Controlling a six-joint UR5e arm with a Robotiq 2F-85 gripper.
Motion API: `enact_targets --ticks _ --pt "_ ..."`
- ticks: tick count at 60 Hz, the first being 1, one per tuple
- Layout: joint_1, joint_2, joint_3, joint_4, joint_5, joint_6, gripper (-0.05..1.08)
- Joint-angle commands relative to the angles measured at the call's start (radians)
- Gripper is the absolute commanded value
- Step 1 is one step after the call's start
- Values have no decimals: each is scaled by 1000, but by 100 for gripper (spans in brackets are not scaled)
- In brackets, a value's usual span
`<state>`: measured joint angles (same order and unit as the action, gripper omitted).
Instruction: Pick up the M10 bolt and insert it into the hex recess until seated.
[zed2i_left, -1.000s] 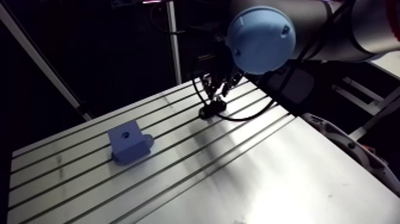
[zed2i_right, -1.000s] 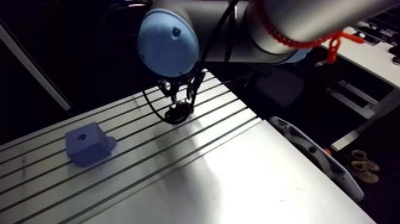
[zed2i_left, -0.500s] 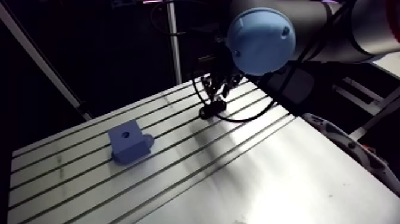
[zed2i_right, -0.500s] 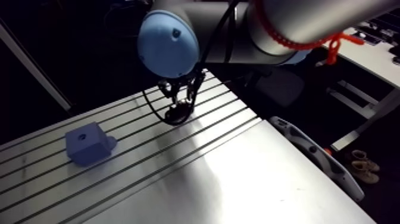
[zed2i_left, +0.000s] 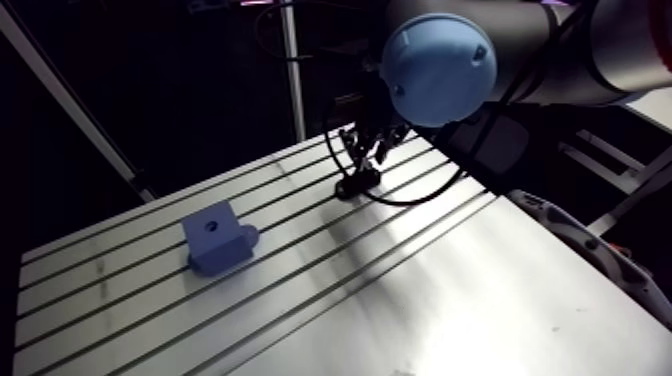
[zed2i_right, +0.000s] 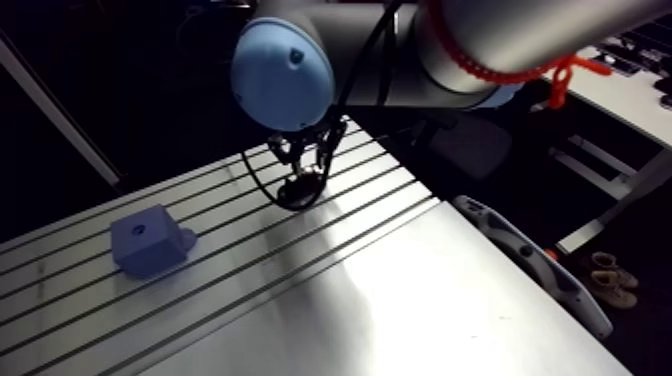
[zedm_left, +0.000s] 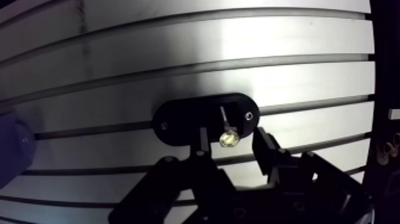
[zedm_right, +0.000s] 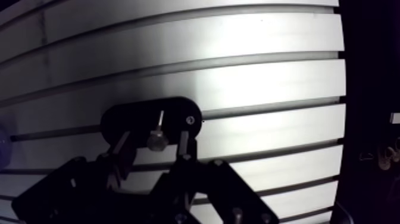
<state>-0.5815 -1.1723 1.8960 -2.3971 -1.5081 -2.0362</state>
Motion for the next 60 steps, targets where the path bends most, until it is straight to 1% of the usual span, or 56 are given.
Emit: enact_targets --ticks 1,5,23,36,60 --pt "1 1 1 -1 2 0 53" --pt "1 3 1 -1 3 0 55" --pt "1 9 2 -1 -1 0 55" --pt "1 9 1 -1 1 0 58" --pt "1 10 -1 -1 -1 0 61"
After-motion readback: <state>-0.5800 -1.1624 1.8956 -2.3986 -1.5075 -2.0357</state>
